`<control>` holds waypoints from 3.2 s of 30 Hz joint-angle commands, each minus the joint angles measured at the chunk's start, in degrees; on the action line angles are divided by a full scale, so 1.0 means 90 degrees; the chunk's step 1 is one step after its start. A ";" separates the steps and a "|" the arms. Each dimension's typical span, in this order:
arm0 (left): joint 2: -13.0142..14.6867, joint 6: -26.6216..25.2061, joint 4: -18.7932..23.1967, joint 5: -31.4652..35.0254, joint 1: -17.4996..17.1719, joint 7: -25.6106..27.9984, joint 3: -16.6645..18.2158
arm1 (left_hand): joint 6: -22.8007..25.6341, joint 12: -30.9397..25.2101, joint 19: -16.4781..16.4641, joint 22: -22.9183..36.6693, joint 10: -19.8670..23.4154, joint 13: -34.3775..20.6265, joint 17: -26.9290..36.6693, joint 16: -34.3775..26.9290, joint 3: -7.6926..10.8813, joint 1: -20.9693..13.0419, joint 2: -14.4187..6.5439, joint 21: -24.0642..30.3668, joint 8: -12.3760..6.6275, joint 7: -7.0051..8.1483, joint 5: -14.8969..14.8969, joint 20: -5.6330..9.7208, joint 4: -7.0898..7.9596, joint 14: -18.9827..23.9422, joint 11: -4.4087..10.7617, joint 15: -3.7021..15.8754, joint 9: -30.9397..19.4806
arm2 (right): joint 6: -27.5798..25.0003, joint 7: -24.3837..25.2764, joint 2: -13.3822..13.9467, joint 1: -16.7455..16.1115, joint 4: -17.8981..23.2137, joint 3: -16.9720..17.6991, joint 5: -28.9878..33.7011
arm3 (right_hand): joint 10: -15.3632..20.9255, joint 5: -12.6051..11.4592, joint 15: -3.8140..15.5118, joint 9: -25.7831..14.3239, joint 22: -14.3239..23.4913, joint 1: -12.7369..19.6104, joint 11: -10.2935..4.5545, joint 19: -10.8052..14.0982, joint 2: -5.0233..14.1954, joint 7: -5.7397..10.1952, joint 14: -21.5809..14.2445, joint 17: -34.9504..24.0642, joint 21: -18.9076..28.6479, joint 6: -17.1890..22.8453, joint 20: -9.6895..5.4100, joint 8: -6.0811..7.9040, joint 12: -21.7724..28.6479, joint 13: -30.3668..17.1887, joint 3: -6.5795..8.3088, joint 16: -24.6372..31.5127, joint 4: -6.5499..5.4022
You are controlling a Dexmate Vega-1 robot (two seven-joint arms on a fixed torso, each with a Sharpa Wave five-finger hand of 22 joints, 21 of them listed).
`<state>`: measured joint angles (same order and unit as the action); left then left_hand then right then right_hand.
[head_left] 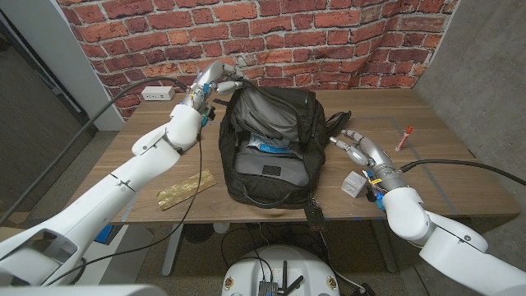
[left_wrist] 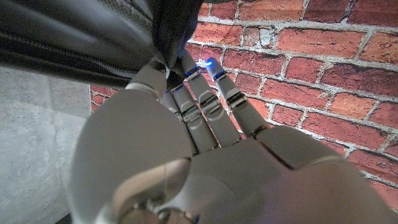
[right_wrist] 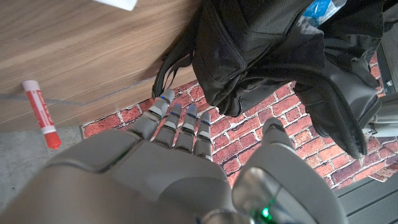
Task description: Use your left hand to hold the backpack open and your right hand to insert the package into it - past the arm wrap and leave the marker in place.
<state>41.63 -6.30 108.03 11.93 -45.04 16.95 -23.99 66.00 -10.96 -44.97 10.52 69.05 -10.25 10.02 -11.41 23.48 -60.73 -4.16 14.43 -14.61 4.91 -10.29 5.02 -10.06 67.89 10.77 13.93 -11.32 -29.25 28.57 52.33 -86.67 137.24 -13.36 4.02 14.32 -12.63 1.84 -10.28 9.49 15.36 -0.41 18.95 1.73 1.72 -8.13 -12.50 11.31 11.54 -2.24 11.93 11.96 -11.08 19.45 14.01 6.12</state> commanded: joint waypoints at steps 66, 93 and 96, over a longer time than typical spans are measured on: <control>-0.0479 -0.1428 0.0110 -0.0701 0.0441 0.0382 -0.0414 | 0.0007 -0.0003 -0.0103 0.0024 0.0115 -0.0035 0.0036 0.0007 0.0064 -0.0023 -0.0068 -0.0008 0.0029 -0.0099 -0.0022 0.0760 0.0026 0.0195 0.0010 -0.0021 -0.0041 | -0.3709 -0.2938 0.2976 0.1907 0.1492 -0.1648 0.0542 | -0.0306 -0.0073 -0.0342 -0.0180 0.0031 0.1730 0.0130 -0.0278 -0.0663 -0.0383 0.0095 -0.0188 -0.0064 -0.0562 0.0677 0.0042 0.0049 -0.0335 0.0406 -0.0001 0.0449; -0.0509 -0.1407 0.0040 -0.0765 0.0475 0.0464 -0.0480 | 0.0012 -0.0004 -0.0119 0.0022 0.0133 -0.0035 0.0043 0.0000 0.0072 -0.0026 -0.0069 -0.0024 0.0043 -0.0107 -0.0024 0.0759 0.0021 0.0274 -0.0020 -0.0017 -0.0046 | -0.4422 -0.4935 0.2662 0.4044 0.1347 -0.3822 0.1812 | -0.1205 0.0006 -0.0769 -0.0216 0.0032 0.1725 0.0491 -0.0845 -0.0769 -0.0455 0.0865 -0.0419 -0.0107 -0.1709 0.0935 -0.0124 -0.0050 -0.0614 0.0381 -0.0142 0.0329; -0.0509 -0.1405 0.0040 -0.0767 0.0472 0.0474 -0.0482 | 0.0012 -0.0002 -0.0122 0.0022 0.0132 -0.0035 0.0045 -0.0001 0.0073 -0.0035 -0.0062 -0.0027 0.0046 -0.0099 -0.0024 0.0758 0.0014 0.0286 -0.0007 -0.0015 -0.0047 | -0.4484 -0.5082 0.2597 0.4171 0.1312 -0.4022 0.2056 | -0.1134 0.0002 -0.0733 -0.0219 0.0031 0.1735 0.0483 -0.0836 -0.0772 -0.0557 0.0761 -0.0435 -0.0090 -0.1617 0.0921 -0.0058 0.0004 -0.0633 0.0387 -0.0087 0.0332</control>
<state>37.17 -19.04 108.63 5.21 -40.86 20.95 -28.17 65.89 -10.53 -45.48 10.52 69.32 -10.28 10.35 -10.96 23.50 -60.77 -4.22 14.43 -13.94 4.18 -10.08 5.31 -10.04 69.36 10.64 13.09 -11.57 -67.77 -10.88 77.17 -55.03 150.09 -42.62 16.74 3.85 -12.63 -4.67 -12.14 9.46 30.90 3.70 11.52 -4.69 -2.48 -0.54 -16.12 10.54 -3.11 5.95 10.81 11.57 -16.53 22.74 12.64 9.41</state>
